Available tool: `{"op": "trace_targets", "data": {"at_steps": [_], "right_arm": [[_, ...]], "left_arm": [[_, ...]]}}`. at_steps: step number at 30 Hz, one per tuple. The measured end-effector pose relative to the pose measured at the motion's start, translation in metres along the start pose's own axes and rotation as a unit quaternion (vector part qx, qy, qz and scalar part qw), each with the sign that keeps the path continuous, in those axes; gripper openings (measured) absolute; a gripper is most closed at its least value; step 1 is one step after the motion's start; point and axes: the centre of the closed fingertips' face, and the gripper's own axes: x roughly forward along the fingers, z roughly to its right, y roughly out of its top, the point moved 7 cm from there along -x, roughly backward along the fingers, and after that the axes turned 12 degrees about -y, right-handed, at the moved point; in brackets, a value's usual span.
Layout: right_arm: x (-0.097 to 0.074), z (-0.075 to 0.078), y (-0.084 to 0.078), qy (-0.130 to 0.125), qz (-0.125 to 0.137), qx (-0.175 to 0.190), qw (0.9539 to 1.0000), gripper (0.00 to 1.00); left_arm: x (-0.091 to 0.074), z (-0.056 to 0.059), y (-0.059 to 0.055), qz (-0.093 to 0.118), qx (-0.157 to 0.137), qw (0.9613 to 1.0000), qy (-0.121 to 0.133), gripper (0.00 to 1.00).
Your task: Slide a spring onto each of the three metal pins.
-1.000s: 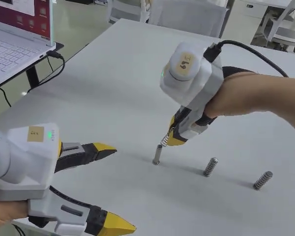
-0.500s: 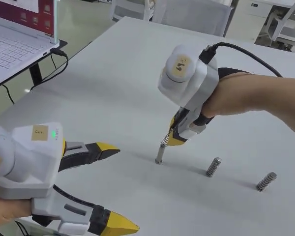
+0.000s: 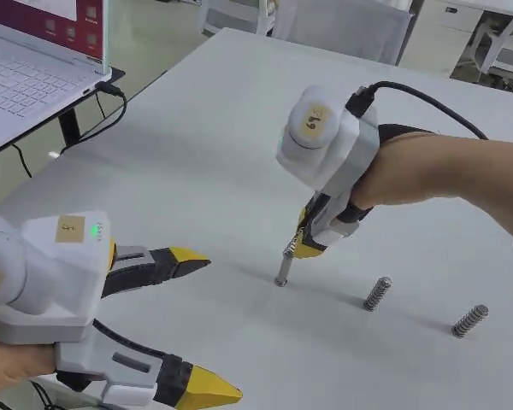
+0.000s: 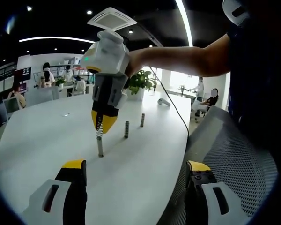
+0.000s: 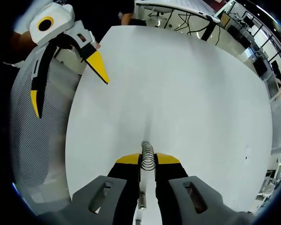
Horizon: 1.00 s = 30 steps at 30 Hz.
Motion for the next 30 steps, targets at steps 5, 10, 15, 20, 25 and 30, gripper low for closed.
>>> {"op": "trace_targets", "data": {"at_steps": [5, 10, 15, 20, 25, 30], "right_arm": [[0.007, -0.001, 0.0, 0.004, -0.01, -0.005, 0.9999, 0.08], [0.015, -0.002, 0.001, 0.006, -0.02, -0.011, 0.9997, 0.08], [0.023, -0.002, -0.001, 0.003, -0.036, -0.022, 0.9991, 0.08], [0.033, -0.004, -0.004, 0.005, -0.053, -0.03, 0.9981, 0.08], [0.041, -0.008, -0.004, 0.01, -0.058, -0.032, 0.9977, 0.08], [0.048, -0.009, -0.006, 0.014, -0.07, -0.038, 0.9967, 0.09]], "left_arm": [[0.0, 0.0, 0.0, 0.0, -0.001, 1.0, 0.001, 0.84], [0.0, 0.0, 0.001, 0.001, -0.002, 1.0, 0.001, 0.83], [-0.001, 0.0, 0.001, 0.001, -0.002, 1.0, 0.002, 0.83], [-0.001, 0.001, 0.002, 0.002, -0.002, 1.0, 0.003, 0.82], [-0.002, 0.001, 0.002, 0.003, -0.003, 1.0, 0.005, 0.82], [-0.004, 0.001, 0.001, 0.005, -0.004, 1.0, 0.006, 0.82]]}}
